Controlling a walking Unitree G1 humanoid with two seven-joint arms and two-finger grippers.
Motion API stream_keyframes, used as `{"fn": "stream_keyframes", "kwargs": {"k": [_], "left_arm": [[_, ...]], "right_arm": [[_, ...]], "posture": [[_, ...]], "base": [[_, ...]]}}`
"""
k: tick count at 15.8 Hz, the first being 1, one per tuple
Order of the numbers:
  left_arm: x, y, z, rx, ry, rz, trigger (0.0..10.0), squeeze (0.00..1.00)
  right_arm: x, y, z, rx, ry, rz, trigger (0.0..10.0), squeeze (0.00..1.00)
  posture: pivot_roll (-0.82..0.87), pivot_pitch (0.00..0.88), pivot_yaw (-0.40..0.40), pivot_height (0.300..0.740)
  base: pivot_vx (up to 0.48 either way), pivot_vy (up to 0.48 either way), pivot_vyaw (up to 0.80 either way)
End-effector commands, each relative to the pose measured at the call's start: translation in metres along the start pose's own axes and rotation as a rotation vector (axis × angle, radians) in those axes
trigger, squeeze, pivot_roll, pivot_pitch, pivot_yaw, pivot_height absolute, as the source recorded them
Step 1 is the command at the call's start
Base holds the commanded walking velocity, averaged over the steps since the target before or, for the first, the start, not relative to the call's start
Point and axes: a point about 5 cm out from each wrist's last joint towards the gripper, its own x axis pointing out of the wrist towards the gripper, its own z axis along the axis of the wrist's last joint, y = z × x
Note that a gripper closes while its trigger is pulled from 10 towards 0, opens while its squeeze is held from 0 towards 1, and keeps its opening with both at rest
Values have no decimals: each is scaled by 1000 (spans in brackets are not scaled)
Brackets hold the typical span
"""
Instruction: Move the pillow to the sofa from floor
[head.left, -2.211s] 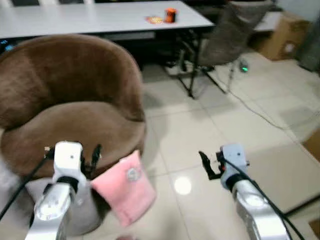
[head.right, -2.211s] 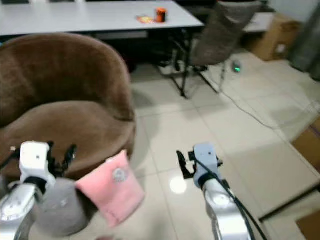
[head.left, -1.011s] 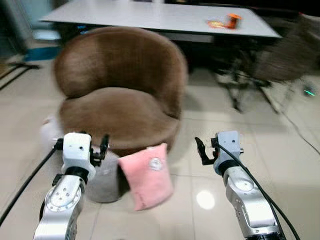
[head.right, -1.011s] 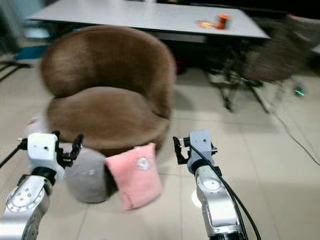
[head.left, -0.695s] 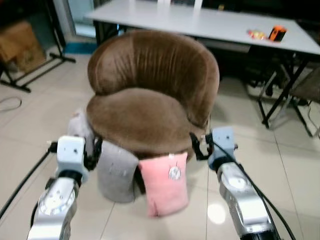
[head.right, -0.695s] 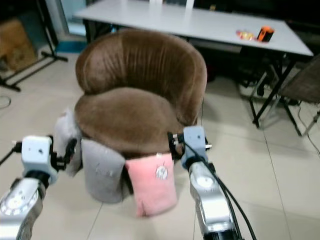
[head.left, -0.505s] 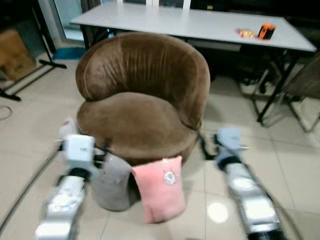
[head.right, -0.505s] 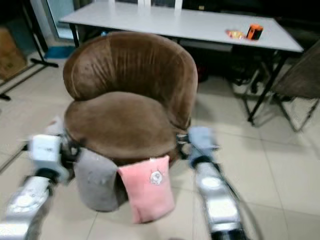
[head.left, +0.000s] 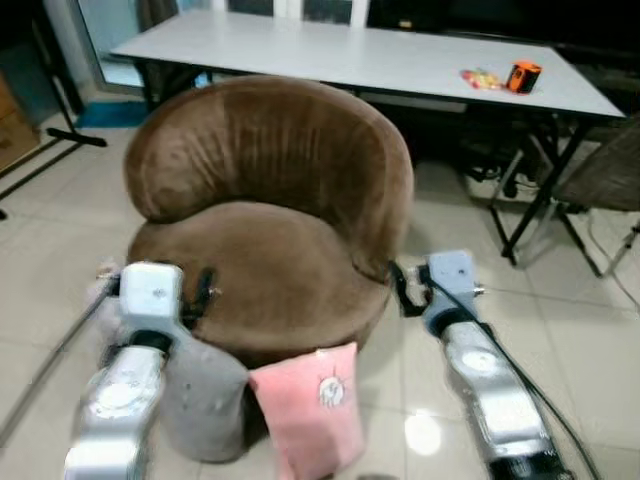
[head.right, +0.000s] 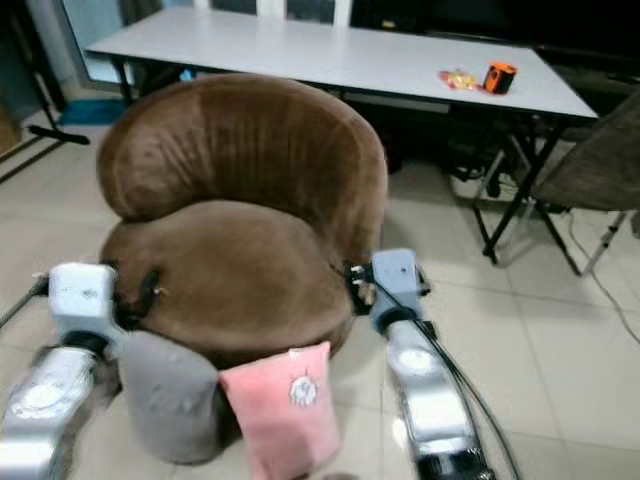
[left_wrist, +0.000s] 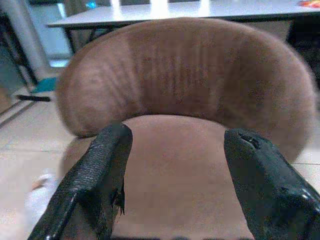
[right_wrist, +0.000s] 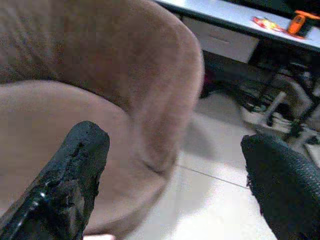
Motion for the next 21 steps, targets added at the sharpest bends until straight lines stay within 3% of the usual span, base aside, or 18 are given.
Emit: {"fn": "stream_keyframes", "kwargs": {"k": [1,3,7,10,13,21], "left_arm": [[-1,8,2,17,-2,23,10000,0],[0,8,2,25,-1,26,10000,0],[-3,11,-3,125,5,14,10000,0],[-2,12,2,144,-30,24,10000,0],[4,10,6,166,-47,7,10000,0],[5,9,6,86,-75,9,10000,0]], "right_arm": [[4,4,7,-4,-28,18,10000,1000],[4,4,8,-6,-34,30,10000,1000],[2,3,3,28,-34,77,10000,1000],[-1,-5,-8,152,13,3,10000,1000],[-2,-4,-11,179,44,12,10000,1000],[-1,1,-9,202,66,34,10000,1000]], "posture": [[-149,0,-36,740],[-150,0,-38,740],[-140,0,-44,740],[-143,0,-23,715],[-159,0,8,690],[-166,0,12,615]], "base": [[349,0,0],[332,0,800],[0,0,144],[0,0,0],[0,0,0],[0,0,0]]}}
